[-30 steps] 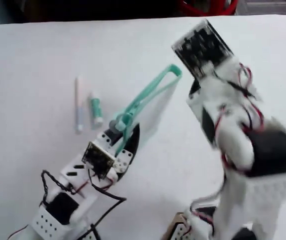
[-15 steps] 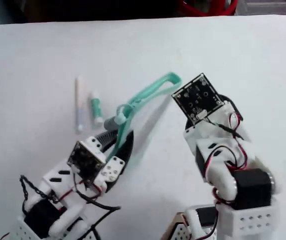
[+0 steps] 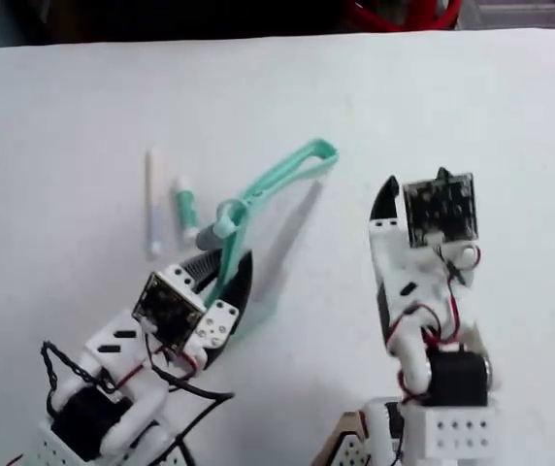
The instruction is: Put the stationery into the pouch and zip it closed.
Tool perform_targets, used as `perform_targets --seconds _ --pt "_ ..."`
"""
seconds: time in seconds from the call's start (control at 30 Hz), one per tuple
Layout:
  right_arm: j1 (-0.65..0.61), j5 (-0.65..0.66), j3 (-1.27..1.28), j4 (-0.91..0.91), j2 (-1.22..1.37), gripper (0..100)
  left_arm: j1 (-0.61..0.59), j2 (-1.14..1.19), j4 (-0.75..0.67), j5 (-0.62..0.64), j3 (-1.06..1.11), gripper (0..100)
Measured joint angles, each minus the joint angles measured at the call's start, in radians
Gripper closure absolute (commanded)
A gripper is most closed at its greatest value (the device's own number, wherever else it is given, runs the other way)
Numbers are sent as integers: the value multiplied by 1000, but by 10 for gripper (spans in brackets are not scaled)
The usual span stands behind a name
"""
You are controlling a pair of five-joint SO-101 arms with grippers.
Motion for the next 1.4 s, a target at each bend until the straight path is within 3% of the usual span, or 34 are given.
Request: perform_targets --seconds 0.23,0.37,0.47,0.63,0.83,1.03,1.3,1.4 --pt "-218 8 -338 318 -11 801 3 0 -2 -2 2 975" --pt "-370 -58 -534 480 163 794 60 0 -61 -15 60 976" --pt "-485 -127 -709 597 339 735 91 -2 -178 -89 137 976" --pt "-555 -209 -1054 822 614 645 103 -2 -273 -127 186 976" --pt "-548 -224 -1378 925 773 642 107 -2 -276 -127 195 976" --pt "-549 -141 -1450 927 813 642 107 -2 -276 -133 195 976" --pt "-242 -38 -1384 925 891 642 -14 -2 -276 -132 195 976" --pt "-206 18 -1289 921 924 642 -77 -2 -279 -121 183 976"
